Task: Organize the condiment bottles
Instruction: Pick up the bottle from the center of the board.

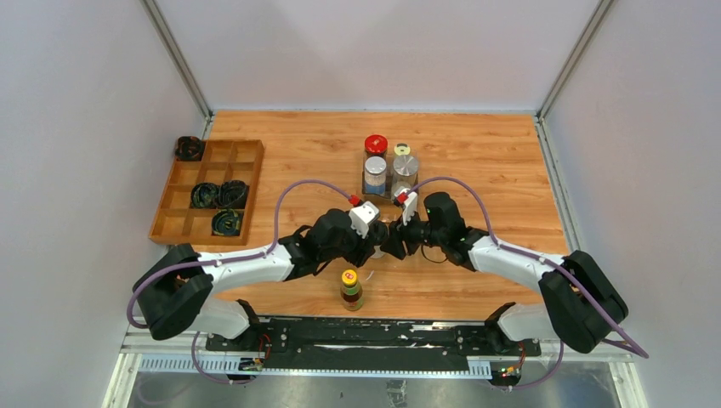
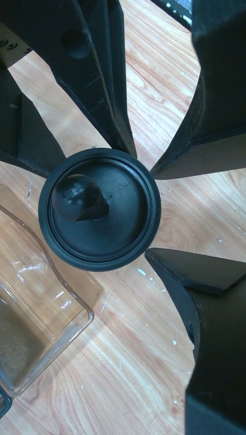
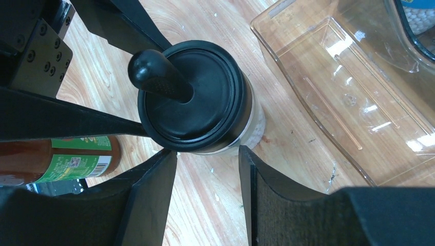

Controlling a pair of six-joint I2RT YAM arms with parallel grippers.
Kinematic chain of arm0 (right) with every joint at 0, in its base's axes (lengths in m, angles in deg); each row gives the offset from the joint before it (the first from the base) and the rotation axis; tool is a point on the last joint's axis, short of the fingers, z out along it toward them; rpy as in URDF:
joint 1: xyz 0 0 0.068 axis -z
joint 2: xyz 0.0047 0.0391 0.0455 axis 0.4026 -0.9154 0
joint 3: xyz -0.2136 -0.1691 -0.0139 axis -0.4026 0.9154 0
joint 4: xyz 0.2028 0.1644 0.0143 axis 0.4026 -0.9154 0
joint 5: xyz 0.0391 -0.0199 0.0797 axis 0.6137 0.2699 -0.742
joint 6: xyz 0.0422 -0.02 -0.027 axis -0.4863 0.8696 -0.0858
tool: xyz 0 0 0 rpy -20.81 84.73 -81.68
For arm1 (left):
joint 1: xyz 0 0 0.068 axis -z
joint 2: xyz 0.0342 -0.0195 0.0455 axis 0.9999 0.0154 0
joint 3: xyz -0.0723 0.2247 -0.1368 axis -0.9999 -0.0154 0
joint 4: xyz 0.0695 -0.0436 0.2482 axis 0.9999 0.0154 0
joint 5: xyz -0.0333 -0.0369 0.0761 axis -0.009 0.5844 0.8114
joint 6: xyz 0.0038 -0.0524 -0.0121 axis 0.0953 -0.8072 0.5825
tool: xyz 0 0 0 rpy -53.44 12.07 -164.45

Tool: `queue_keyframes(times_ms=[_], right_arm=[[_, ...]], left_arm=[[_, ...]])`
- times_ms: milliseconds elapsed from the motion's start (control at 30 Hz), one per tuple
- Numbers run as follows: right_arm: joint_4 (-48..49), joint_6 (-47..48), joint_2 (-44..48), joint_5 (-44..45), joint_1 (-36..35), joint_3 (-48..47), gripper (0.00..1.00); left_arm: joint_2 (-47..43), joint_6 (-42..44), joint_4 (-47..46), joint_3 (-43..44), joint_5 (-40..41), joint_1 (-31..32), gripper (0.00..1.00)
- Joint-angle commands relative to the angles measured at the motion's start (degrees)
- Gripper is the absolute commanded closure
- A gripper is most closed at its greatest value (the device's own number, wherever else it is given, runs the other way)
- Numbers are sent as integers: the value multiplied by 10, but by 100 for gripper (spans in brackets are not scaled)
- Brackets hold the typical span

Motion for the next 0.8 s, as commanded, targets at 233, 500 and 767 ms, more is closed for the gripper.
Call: queue_keyframes(times_ms=[233,500,767], right_arm=[[-36,17,25,13,-7,-22,42],[-76,21,67,33,-7,-21,39],[-60,25,40,25,-8,-23,40]], left_arm=[[27,7,-16,31,-18,-3,41],[9,5,-2,37,-15,-3,37],[4,11,2,30,-8,-3,38]])
